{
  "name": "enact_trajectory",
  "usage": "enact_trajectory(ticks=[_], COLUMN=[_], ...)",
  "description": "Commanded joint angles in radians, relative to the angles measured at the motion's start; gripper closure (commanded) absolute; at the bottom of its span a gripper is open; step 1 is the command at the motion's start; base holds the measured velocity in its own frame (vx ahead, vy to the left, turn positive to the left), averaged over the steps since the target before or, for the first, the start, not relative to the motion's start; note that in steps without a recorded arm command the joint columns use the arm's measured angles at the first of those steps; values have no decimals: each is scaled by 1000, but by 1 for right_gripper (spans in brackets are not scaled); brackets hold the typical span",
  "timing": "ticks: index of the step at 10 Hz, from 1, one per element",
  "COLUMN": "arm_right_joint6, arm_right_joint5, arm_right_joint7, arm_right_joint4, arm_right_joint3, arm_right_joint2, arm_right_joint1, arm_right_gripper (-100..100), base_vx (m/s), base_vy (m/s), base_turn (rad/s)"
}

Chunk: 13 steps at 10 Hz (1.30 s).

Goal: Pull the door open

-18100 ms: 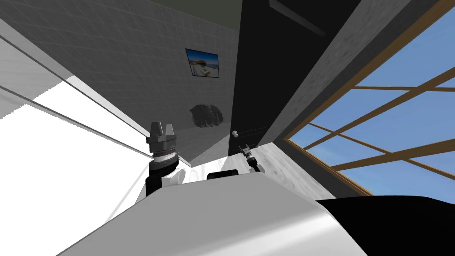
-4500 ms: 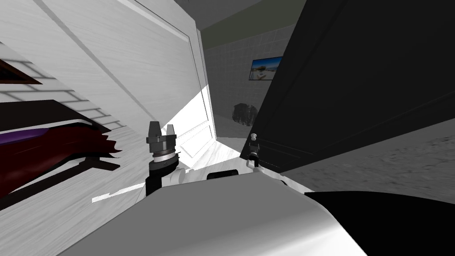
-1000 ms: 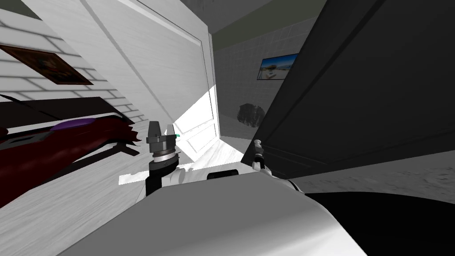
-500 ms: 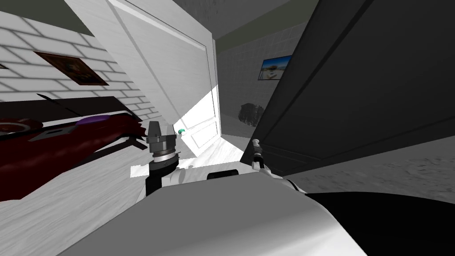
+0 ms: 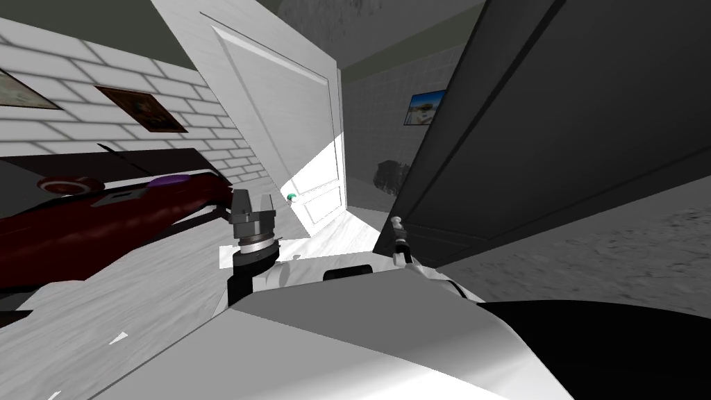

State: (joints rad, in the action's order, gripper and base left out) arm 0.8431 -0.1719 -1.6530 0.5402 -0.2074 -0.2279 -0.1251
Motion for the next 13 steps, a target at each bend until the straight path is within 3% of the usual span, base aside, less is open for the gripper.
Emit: enact_trajectory(ticks=[1, 4, 11, 13], arm_right_joint6=[4, 5, 48, 44], arm_right_joint5=[17, 24, 94, 96], arm_right_joint7=[-21, -29, -150, -151], arm_right_joint4=[1, -1, 8, 11], arm_right_joint3=[24, 34, 119, 122], arm_right_joint2=[-3, -6, -63, -63], arm_right_joint1=[-3, -4, 34, 37], arm_right_gripper=[100, 100, 100, 100], base_vx=[-218, -183, -248, -159], base_vy=[-54, -23, -26, -30], base_turn=[78, 35, 101, 46])
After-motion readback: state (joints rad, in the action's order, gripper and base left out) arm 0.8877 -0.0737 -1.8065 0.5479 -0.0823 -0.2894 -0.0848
